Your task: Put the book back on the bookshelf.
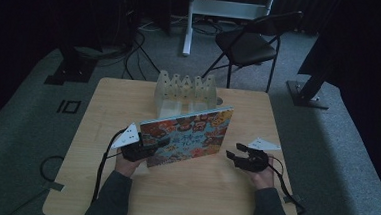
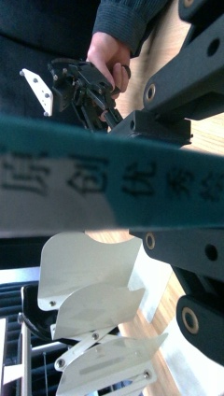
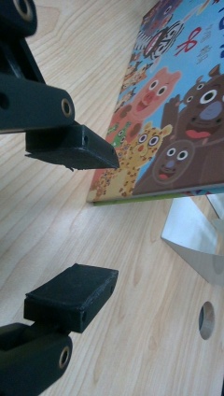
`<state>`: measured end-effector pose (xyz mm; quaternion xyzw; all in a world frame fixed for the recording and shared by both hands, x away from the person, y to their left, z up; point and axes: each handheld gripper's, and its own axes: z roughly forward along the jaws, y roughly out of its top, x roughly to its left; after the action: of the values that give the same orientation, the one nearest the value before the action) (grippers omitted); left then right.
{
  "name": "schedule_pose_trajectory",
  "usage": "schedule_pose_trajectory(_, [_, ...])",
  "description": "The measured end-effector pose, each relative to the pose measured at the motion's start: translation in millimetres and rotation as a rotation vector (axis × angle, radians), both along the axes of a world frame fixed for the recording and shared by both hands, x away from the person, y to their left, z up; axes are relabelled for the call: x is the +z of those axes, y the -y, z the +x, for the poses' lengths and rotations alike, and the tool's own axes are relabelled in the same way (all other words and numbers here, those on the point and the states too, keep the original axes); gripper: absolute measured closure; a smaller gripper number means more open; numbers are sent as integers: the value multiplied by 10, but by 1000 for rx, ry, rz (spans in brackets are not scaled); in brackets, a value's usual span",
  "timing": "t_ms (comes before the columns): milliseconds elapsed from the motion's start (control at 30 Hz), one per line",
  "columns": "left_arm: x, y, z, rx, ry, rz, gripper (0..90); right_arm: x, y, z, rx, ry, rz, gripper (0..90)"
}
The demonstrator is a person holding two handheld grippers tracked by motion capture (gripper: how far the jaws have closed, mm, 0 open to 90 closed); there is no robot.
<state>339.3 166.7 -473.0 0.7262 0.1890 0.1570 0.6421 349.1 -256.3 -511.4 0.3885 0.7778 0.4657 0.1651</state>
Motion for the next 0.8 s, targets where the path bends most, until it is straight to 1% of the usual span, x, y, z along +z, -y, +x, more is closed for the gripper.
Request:
schedule_pose_trajectory(67, [-1, 4, -9, -8, 1, 1, 683, -10, 8, -6, 0, -4, -6, 400])
schedule_pose_trajectory(167, [-2, 16, -30, -27, 8, 2, 734, -28, 35, -15, -5, -9, -6, 400])
schedule_pose_trajectory(200, [-1, 25, -43, -19, 12, 6, 752, -33, 46, -20, -9, -12, -5, 400])
schedule_pose_trajectory(300, [-6, 32, -54, -19, 10, 0, 761, -41, 70, -28, -13, -13, -4, 400])
schedule_pose_trajectory(433, [2, 54, -102, -24, 22, 14, 771, -58, 100, -33, -21, -17, -4, 401])
schedule_pose_trajectory(500, [0, 67, -129, -24, 29, 15, 770, -69, 108, -33, -24, -20, -6, 400])
schedule_pose_trajectory(567, [-14, 75, -139, -13, 29, 5, 759, -78, 111, -36, -25, -22, -14, 401])
schedule_pose_trajectory(633, [-32, 91, -129, -14, 18, -4, 745, -83, 108, -40, -26, -23, -21, 400])
schedule_pose_trajectory(700, [-58, 122, -111, -17, 9, 1, 723, -92, 108, -45, -26, -24, -33, 399])
schedule_pose_trajectory(733, [-70, 129, -109, -14, 12, -2, 717, -96, 111, -48, -26, -25, -36, 399])
schedule_pose_trajectory(800, [-77, 130, -108, -6, 4, -14, 714, -105, 122, -51, -29, -26, -37, 399])
